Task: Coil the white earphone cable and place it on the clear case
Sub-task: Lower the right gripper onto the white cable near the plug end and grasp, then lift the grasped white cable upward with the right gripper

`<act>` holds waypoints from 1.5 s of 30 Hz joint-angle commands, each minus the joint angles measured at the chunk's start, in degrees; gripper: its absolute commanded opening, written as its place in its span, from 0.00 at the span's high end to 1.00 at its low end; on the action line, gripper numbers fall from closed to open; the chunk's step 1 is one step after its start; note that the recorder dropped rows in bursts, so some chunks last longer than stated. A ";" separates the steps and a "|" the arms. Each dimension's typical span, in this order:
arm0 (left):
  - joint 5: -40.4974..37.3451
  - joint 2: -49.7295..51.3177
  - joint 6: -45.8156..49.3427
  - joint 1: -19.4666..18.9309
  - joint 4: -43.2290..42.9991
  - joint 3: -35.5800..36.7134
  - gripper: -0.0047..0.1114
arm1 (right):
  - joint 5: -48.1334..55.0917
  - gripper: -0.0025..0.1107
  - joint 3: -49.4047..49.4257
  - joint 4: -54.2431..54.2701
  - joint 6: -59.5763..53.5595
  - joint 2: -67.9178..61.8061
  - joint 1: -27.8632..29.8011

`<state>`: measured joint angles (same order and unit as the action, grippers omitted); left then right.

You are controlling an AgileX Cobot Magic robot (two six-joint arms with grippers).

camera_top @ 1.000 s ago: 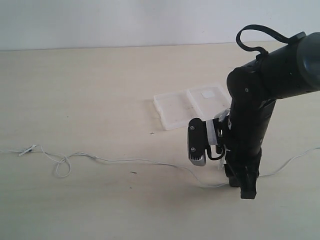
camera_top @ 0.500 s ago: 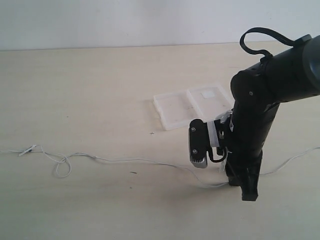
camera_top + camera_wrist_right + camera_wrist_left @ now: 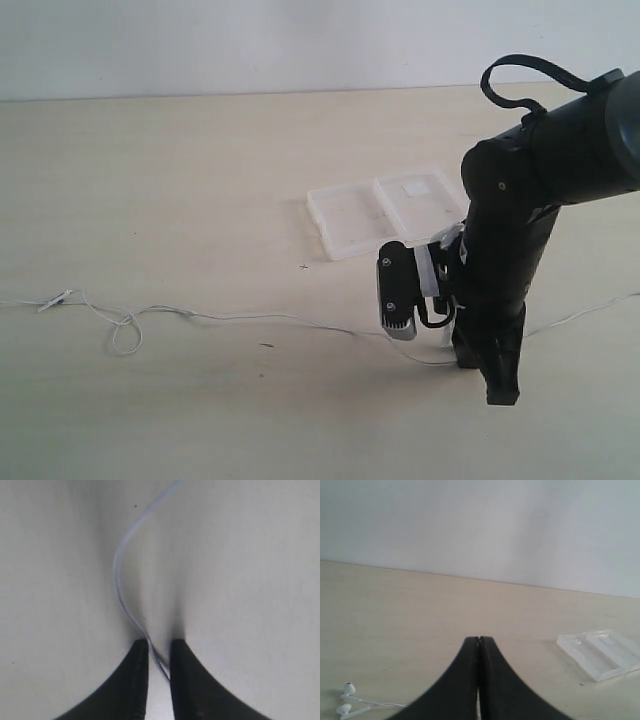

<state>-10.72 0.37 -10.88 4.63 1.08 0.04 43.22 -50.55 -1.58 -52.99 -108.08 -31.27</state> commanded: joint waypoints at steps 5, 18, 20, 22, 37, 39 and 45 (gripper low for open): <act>0.08 -0.37 -0.13 0.00 0.37 -0.04 0.96 | 0.47 0.98 2.26 0.22 -1.28 -5.95 -0.05; 0.08 -0.37 -0.13 0.00 0.37 -0.04 0.96 | 1.59 0.98 2.16 -0.28 2.18 0.24 -0.05; 0.08 -0.37 -0.13 0.00 0.37 -0.04 0.96 | 1.87 0.98 2.16 -0.28 2.18 1.68 -0.05; 0.08 -0.37 -0.13 0.00 0.37 -0.04 0.96 | 2.23 0.98 2.16 -0.28 2.74 2.88 -0.05; 0.08 -0.37 -0.13 0.00 0.37 -0.04 0.96 | 1.93 0.98 2.16 -0.18 3.84 10.17 -0.05; 0.08 -0.37 -0.13 0.00 0.37 -0.04 0.96 | 1.68 0.98 1.91 -0.18 4.30 11.27 -0.05; 0.08 -0.37 -0.13 0.00 0.37 -0.04 0.96 | 5.91 0.98 -2.13 0.24 5.17 13.47 -0.05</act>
<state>-10.94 0.37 -10.88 4.63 1.08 0.04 46.76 -50.73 -1.34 -48.25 -95.95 -31.27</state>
